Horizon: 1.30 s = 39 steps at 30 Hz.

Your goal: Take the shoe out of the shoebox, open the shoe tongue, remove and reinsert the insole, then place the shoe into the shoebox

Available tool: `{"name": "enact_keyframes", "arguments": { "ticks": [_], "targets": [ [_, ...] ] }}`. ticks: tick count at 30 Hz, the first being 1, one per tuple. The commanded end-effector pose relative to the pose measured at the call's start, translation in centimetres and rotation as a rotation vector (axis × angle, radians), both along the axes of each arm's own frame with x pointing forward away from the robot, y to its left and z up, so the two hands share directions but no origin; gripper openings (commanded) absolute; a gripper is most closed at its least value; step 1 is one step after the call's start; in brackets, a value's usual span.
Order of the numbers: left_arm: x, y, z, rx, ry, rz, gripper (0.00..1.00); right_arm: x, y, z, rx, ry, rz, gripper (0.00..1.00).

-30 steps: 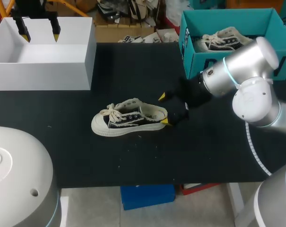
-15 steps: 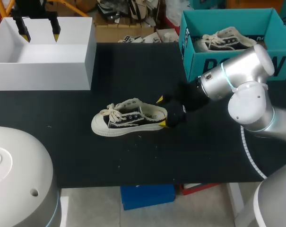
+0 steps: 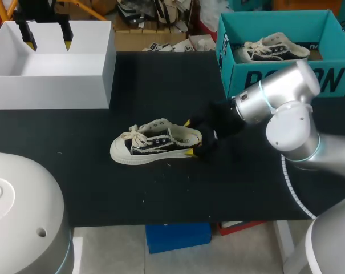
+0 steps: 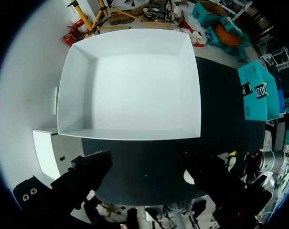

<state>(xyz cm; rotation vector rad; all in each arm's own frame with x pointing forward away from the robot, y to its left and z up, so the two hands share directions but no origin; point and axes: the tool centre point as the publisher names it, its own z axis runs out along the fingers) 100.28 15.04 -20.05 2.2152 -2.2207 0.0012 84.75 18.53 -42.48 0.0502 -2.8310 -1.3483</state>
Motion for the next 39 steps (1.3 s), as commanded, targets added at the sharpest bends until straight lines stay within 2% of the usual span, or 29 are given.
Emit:
{"name": "enact_keyframes", "arguments": {
  "ticks": [1,5,6,7,8,9,20,24,32,39],
  "targets": [
    [0.0,0.0,0.1,0.002,0.002,0.002,1.00,0.2,0.6,-0.6,0.007,0.003,0.001,1.00],
    [0.0,0.0,0.1,0.002,0.002,0.002,1.00,0.1,0.8,-1.2,0.006,0.013,0.014,1.00],
    [0.0,0.0,0.1,0.002,0.002,0.002,1.00,0.1,0.9,-1.4,-0.003,0.013,0.013,0.81],
    [0.0,0.0,0.1,0.002,0.002,0.002,1.00,0.1,0.9,-1.6,-0.008,0.014,0.008,0.43],
    [0.0,0.0,0.1,0.002,0.002,0.002,1.00,0.0,0.9,-1.8,-0.011,0.016,0.005,0.15],
    [0.0,0.0,0.1,0.002,0.002,0.002,1.00,0.0,1.0,-2.1,-0.001,0.031,0.014,0.00],
    [0.0,0.0,0.1,0.002,0.002,0.002,1.00,0.0,1.0,-2.1,-0.001,0.031,0.014,0.00],
    [-1.0,-0.6,0.6,0.026,0.038,0.054,1.00,0.0,1.0,-2.1,-0.001,0.031,0.014,0.00],
    [-4.9,-2.6,2.0,0.063,0.049,0.162,1.00,0.0,1.0,-2.1,-0.001,0.031,0.014,0.00],
    [-9.6,-5.9,1.4,0.095,0.047,0.152,1.00,0.0,1.0,-2.1,-0.001,0.031,0.014,0.00]
  ]
}}
